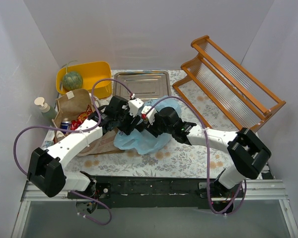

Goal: Untie the knot of the grocery bags and take out the mixed food

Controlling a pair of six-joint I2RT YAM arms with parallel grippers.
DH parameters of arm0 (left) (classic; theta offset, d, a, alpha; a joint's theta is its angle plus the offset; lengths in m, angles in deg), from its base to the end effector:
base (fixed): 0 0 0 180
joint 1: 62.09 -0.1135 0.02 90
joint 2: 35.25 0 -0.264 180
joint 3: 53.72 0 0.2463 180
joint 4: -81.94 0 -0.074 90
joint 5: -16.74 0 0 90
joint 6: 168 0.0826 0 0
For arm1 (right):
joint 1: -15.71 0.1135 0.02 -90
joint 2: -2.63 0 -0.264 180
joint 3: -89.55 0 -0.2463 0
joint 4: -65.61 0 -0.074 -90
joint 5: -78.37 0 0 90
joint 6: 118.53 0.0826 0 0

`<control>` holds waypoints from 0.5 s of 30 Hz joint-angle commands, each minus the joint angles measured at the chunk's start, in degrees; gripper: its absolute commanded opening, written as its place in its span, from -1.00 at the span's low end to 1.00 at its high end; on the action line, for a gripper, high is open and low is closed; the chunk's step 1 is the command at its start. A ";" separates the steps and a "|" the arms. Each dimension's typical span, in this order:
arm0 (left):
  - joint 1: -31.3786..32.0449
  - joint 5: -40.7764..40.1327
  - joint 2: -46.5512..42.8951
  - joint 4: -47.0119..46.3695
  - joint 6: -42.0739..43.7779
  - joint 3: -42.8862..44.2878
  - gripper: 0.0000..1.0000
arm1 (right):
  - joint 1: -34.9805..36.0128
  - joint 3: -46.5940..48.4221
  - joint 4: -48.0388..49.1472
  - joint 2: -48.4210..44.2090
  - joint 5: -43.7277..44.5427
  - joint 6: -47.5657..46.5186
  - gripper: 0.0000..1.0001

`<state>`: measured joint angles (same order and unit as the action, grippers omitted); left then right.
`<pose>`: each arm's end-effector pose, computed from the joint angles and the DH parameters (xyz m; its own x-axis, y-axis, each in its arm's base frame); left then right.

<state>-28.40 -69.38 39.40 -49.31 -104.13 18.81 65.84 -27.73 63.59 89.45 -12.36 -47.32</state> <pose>0.2423 -0.1683 0.2376 -0.8389 0.0311 -0.5435 0.2445 0.9135 -0.3251 0.2369 0.2853 0.2076 -0.0176 -0.5235 -0.8518 -0.8244 0.4897 -0.2839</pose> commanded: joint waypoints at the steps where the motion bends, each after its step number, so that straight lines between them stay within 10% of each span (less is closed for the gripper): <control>1: -0.47 -6.43 1.90 -0.11 1.17 0.98 0.17 | -2.13 6.82 6.12 4.82 1.88 5.85 0.24; 11: -2.05 -6.96 3.04 0.85 -6.92 1.16 0.20 | -7.06 12.90 5.76 13.63 -13.49 14.92 0.32; 13: -2.14 -6.87 2.78 0.85 -7.18 0.45 0.21 | -6.98 13.43 6.20 15.29 -17.52 16.23 0.44; 15: -2.14 -6.78 2.78 0.94 -7.18 0.37 0.21 | -6.19 14.74 6.56 16.61 -18.25 17.20 0.96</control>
<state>-30.00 -75.89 42.79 -49.37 -109.66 18.83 58.49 -16.59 66.80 103.62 -23.00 -34.31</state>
